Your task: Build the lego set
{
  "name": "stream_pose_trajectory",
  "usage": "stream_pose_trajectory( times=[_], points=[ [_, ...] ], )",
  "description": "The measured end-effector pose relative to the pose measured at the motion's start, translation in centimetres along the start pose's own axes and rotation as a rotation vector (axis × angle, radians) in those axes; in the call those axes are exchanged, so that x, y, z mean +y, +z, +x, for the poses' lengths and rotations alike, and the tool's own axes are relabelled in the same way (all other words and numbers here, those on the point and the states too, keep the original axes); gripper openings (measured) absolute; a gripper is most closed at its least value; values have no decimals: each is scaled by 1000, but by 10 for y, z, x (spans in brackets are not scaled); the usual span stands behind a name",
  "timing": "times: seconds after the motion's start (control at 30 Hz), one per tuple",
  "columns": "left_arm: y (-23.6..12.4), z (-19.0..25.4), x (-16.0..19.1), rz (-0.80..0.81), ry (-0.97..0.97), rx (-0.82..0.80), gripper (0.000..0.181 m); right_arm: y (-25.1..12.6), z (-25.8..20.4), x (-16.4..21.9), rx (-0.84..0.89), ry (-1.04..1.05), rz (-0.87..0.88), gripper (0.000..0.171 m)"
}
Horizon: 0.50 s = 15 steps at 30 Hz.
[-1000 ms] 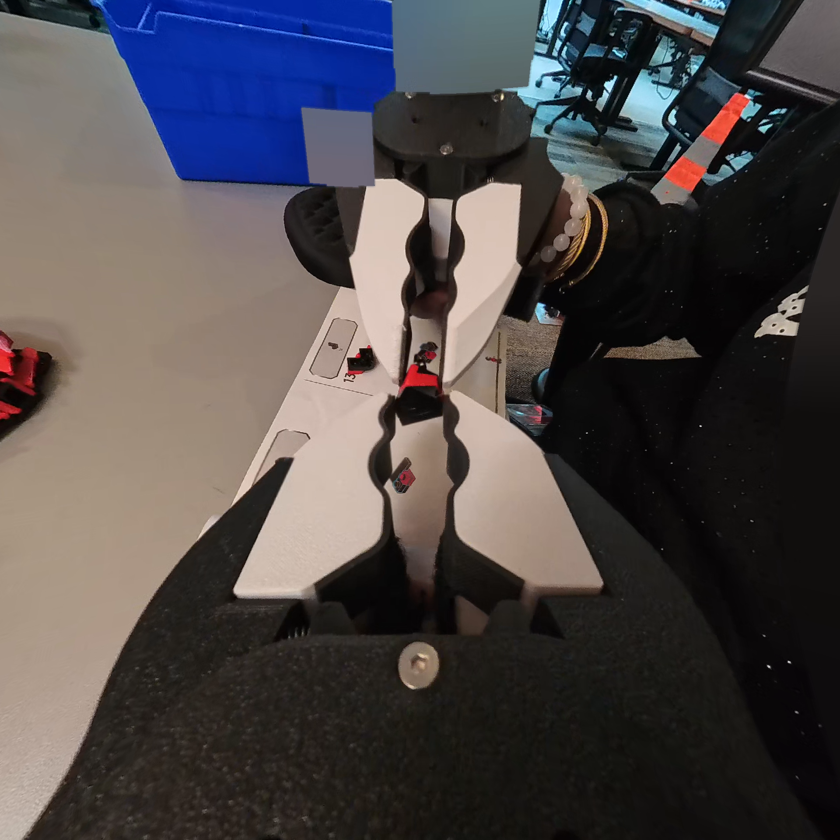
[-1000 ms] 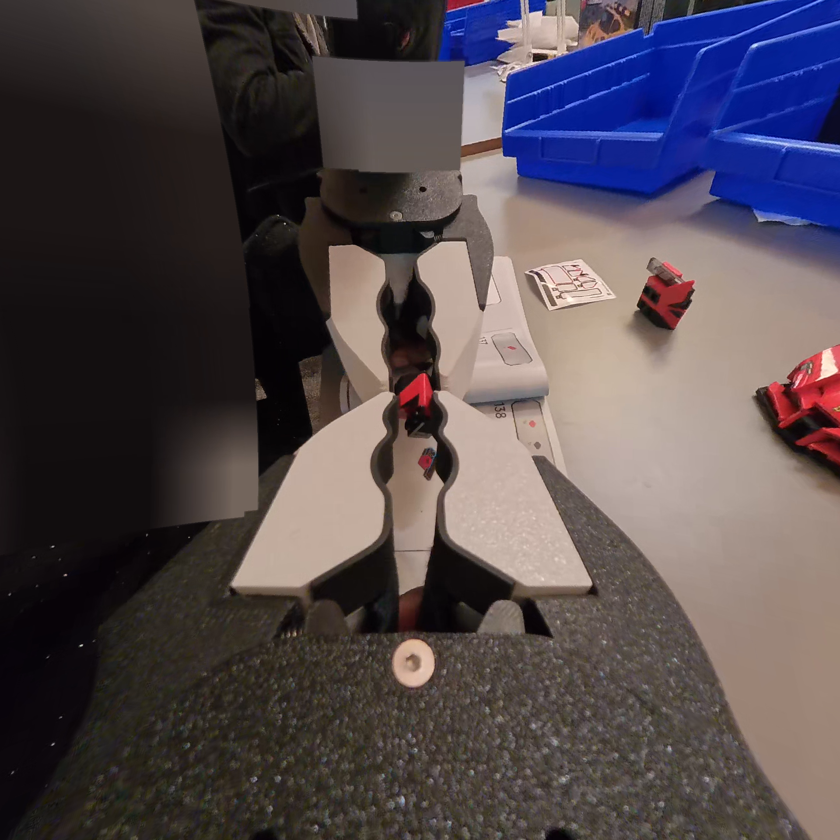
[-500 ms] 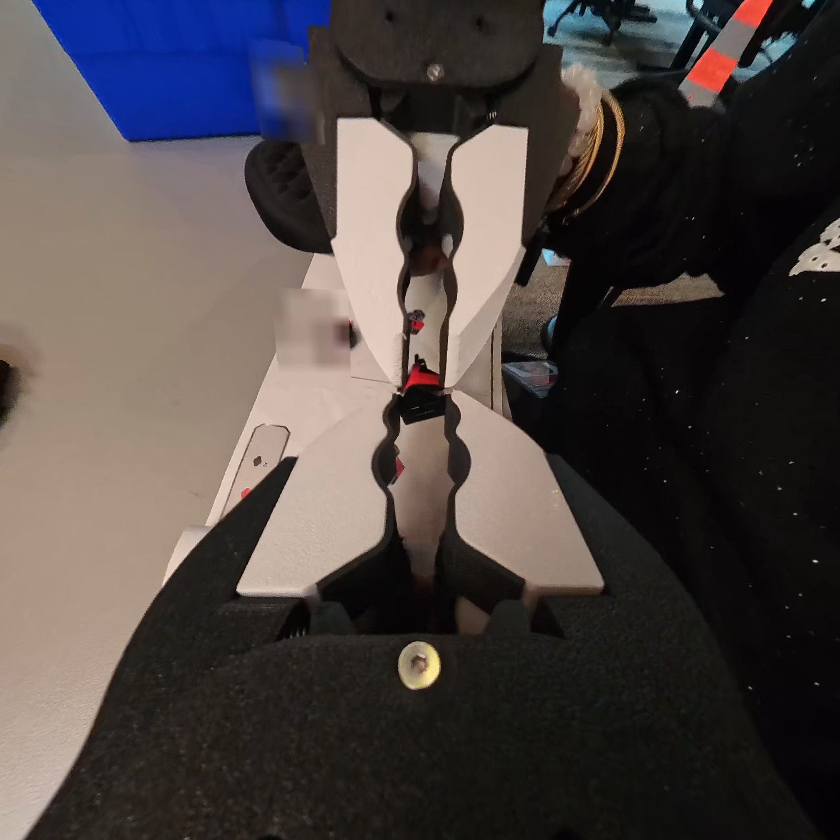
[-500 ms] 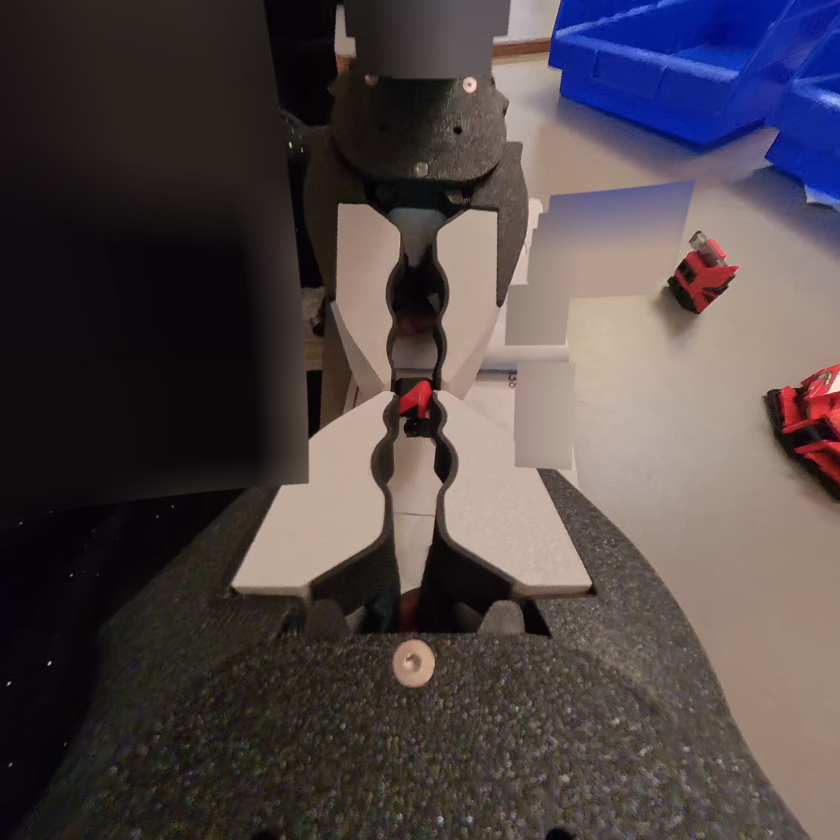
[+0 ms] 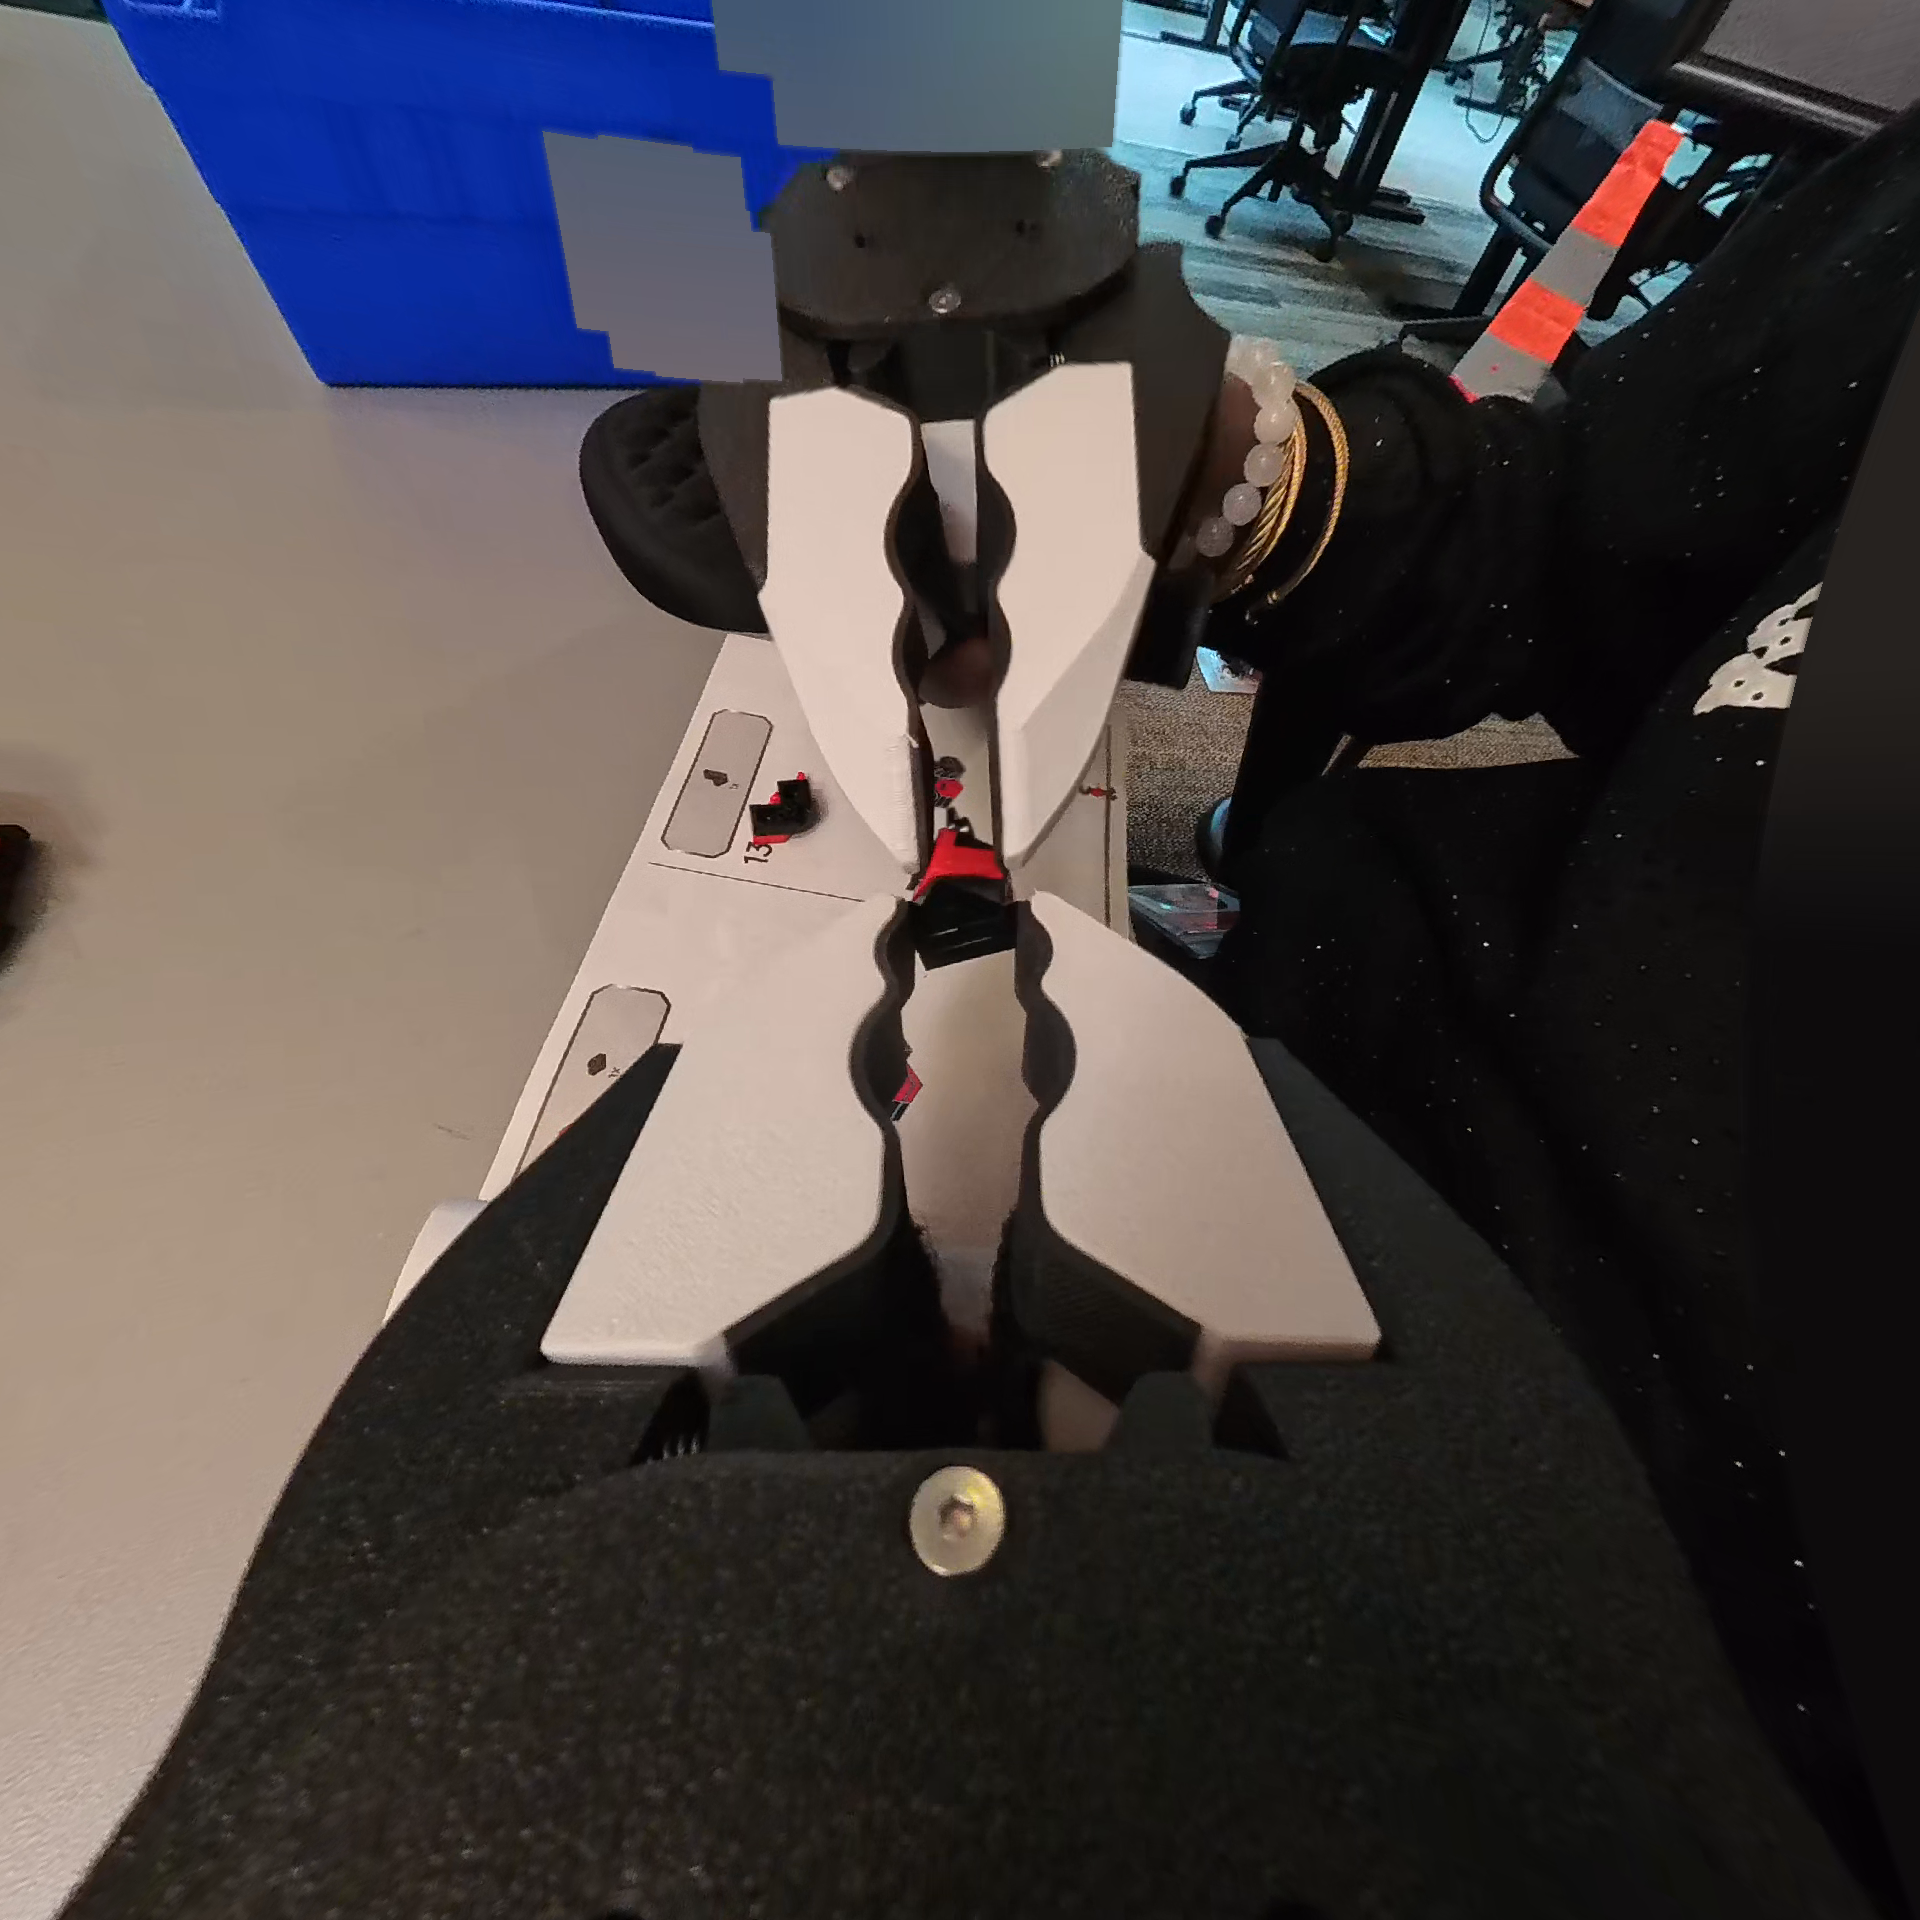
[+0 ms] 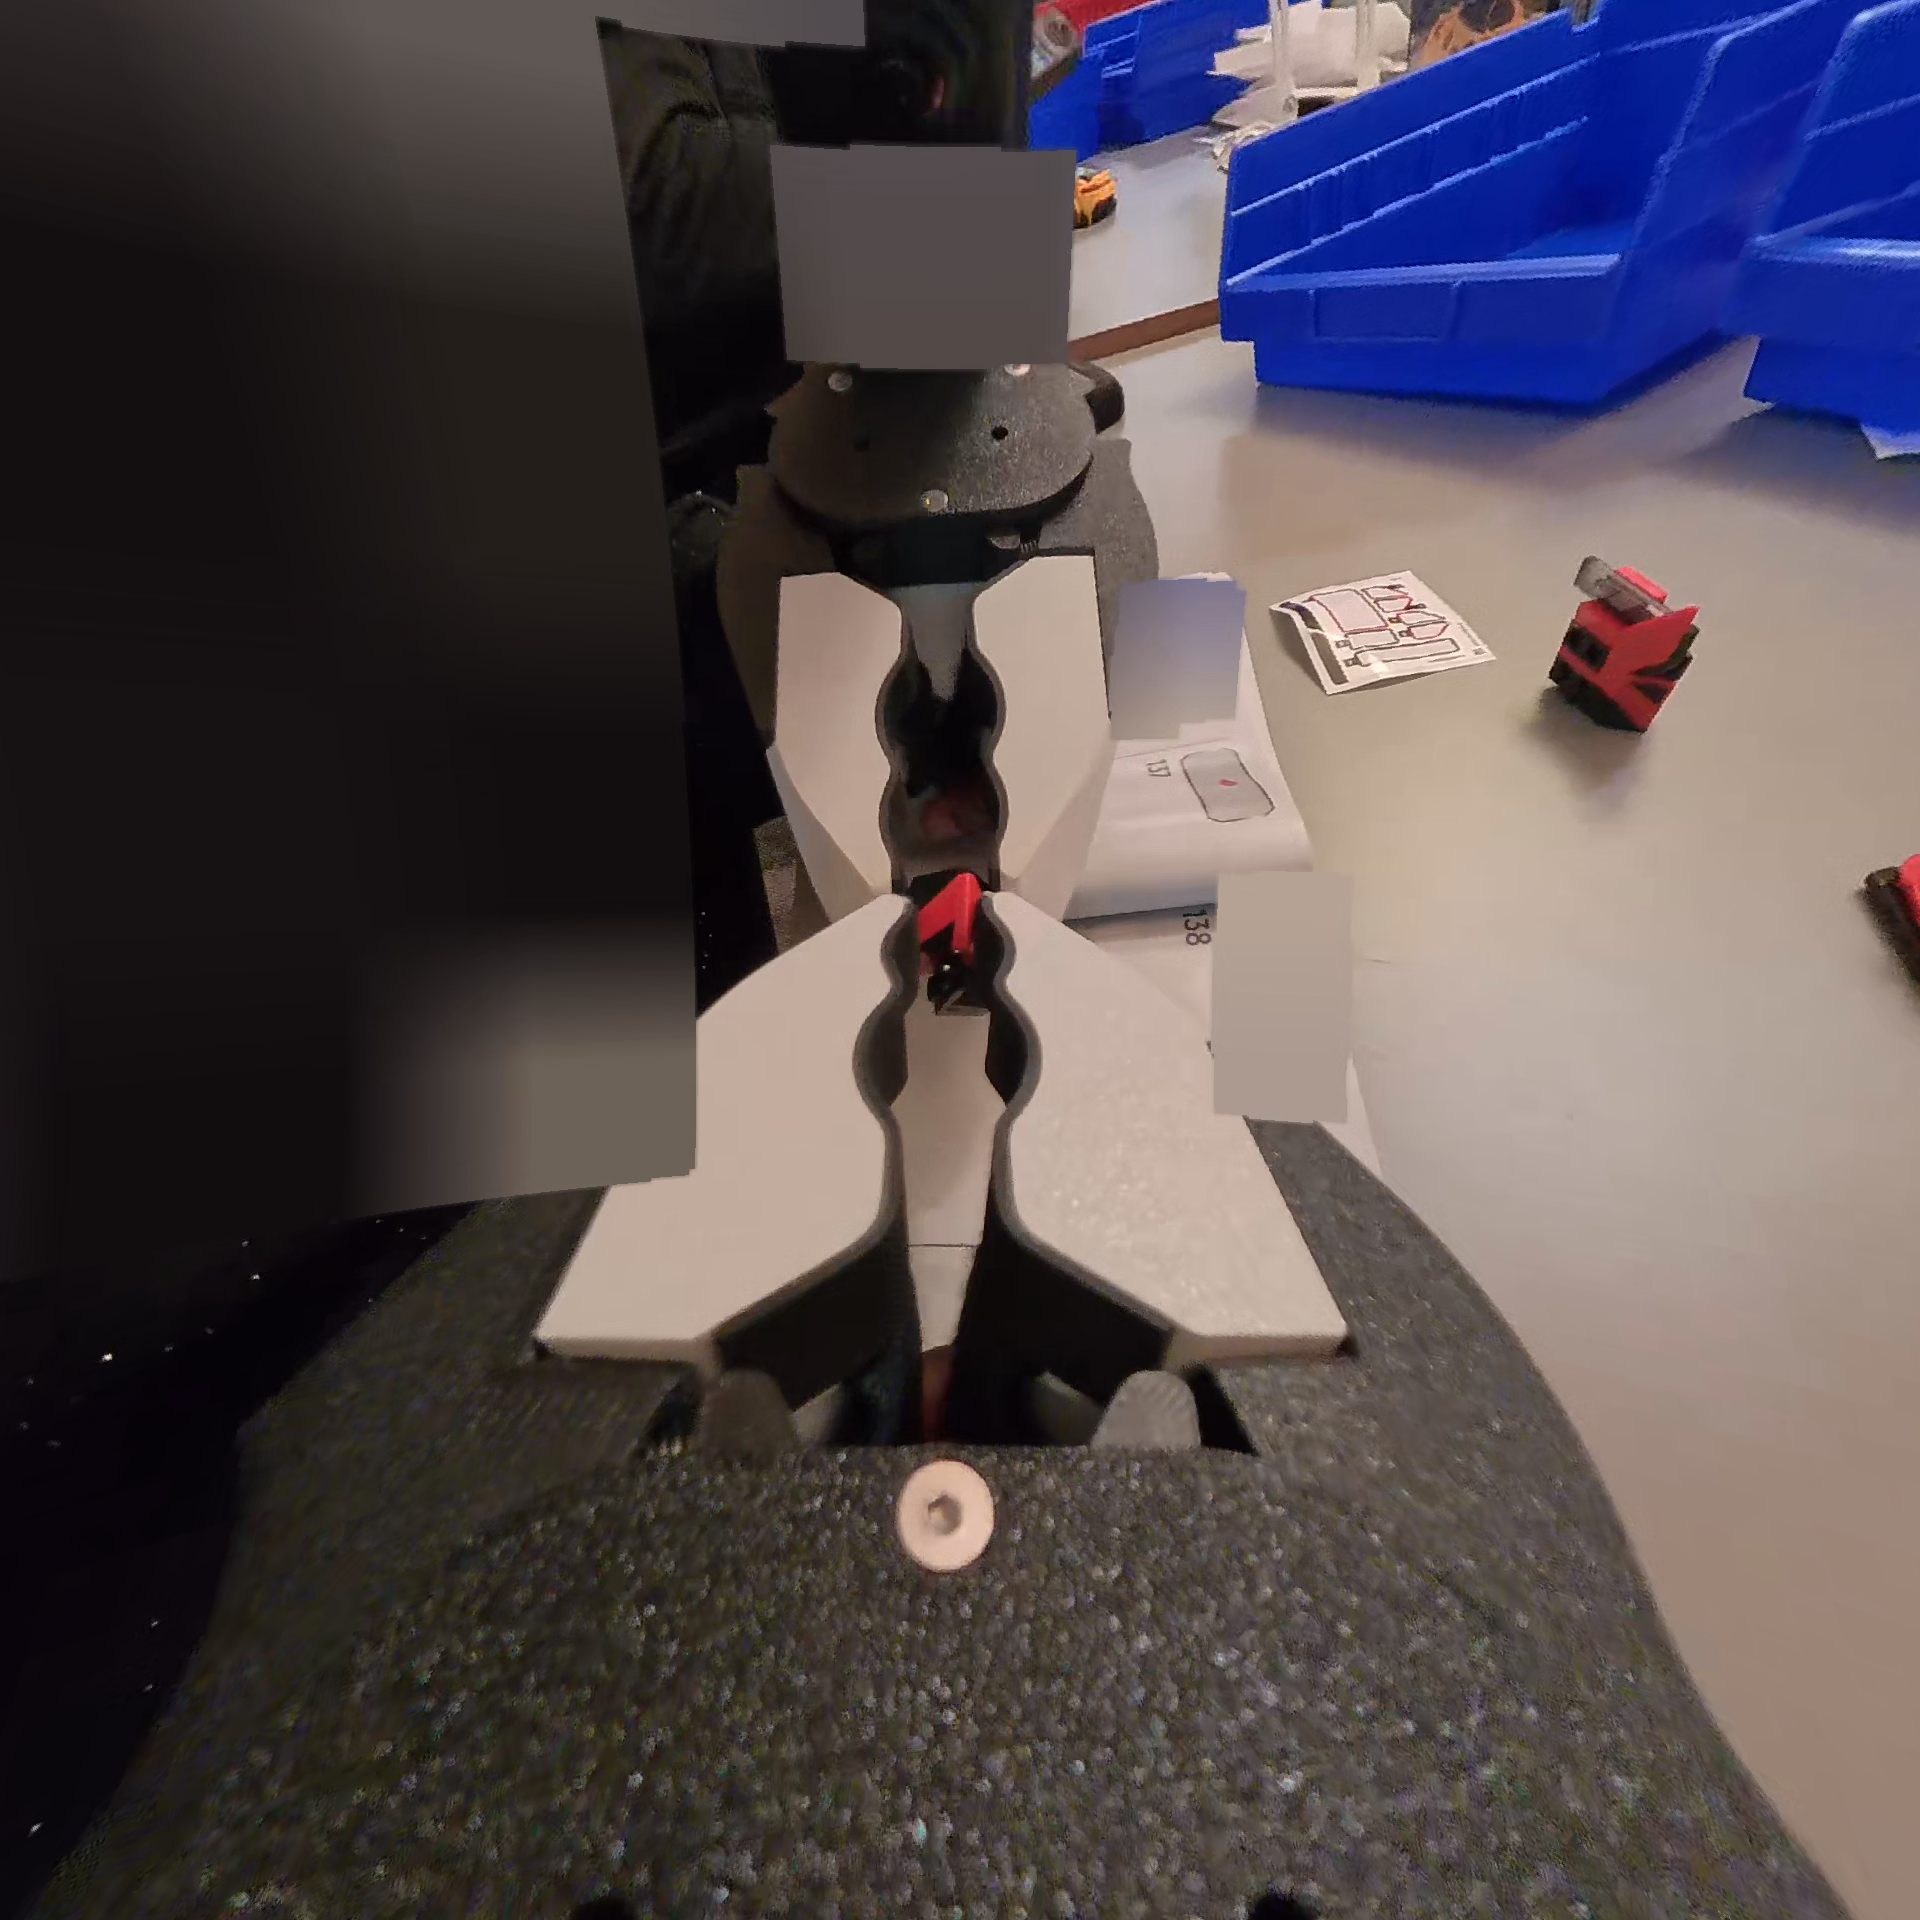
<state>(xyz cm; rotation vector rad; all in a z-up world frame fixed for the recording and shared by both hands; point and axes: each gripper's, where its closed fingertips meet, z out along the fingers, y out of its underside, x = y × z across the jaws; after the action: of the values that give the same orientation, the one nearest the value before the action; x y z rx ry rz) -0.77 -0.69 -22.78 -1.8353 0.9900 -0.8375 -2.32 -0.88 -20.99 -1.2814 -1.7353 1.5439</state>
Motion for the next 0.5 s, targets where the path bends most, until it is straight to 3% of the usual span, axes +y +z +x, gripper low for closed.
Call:
stream_pose_trajectory(
  times=[0.03,0.1,0.23,0.33,0.5],
  points=[
    [1,2,5,-36,-1,11,18,-4,4,-7,22,-3,46,0],
    [3,-1,16,-114,-7,-8,18,-14,-2,-13,3,-66,59,0],
    [0,-2,4,-30,-5,0,18,-18,-3,-11,50,-104,-10,0],
    [1,1,6,-45,11,11,18,-8,-2,5,47,-90,-118,24],
    [3,2,9,-74,24,9,19,2,-3,15,30,-86,-194,19]
  ],
)
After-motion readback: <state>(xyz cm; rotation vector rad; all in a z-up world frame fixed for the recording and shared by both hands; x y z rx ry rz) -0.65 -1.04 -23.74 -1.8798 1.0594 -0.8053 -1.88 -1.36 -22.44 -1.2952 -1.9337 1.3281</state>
